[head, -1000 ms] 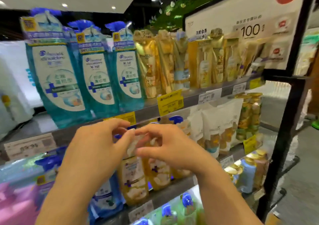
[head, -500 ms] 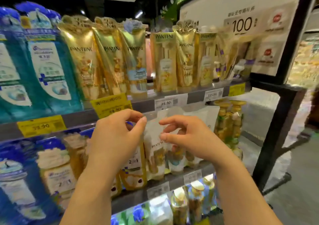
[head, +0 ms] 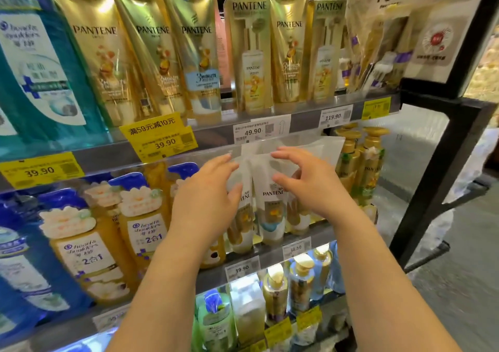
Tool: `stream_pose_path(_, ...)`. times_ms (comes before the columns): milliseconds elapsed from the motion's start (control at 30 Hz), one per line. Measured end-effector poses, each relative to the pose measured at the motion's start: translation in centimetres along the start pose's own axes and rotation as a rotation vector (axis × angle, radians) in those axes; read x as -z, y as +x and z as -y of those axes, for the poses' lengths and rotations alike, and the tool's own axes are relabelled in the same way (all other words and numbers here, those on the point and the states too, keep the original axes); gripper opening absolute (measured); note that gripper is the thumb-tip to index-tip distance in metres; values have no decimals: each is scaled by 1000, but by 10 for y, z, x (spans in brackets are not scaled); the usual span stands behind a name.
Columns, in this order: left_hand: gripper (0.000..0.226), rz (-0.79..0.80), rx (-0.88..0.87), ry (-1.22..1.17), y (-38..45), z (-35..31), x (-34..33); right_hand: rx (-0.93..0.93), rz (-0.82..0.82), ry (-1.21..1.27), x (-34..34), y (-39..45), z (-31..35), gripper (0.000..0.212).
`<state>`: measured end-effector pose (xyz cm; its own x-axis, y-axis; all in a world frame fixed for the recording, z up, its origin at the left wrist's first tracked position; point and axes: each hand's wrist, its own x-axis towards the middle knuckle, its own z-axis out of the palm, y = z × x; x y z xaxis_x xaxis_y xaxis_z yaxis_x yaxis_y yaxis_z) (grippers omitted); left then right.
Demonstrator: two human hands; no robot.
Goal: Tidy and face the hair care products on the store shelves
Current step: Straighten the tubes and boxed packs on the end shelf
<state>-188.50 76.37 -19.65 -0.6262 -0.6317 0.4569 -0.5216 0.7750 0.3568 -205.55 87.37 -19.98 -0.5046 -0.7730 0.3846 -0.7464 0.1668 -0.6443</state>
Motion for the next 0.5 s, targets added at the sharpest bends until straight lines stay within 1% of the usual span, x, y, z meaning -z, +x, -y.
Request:
stream_pose_path(133, 57, 35, 2, 50, 7, -3, -7, -13, -50, -47, 6, 9, -5, 42)
stream_pose_path(200, 56, 32, -13, 24, 11, -6, -10, -48, -69, -92, 11, 10, -10, 41)
stream_pose_path(267, 56, 45, -65, -28, 15, -14, -17, -91, -79, -159, 16, 12, -14, 44)
stream_pose_path(367, 55, 69, -146, -21, 21, -24, -32, -140, -49, -261, 22, 15, -21, 50)
stream_pose_path(500, 54, 51, -124, 32, 34, -32, -42, -123, 16, -354, 33, 22, -25, 54)
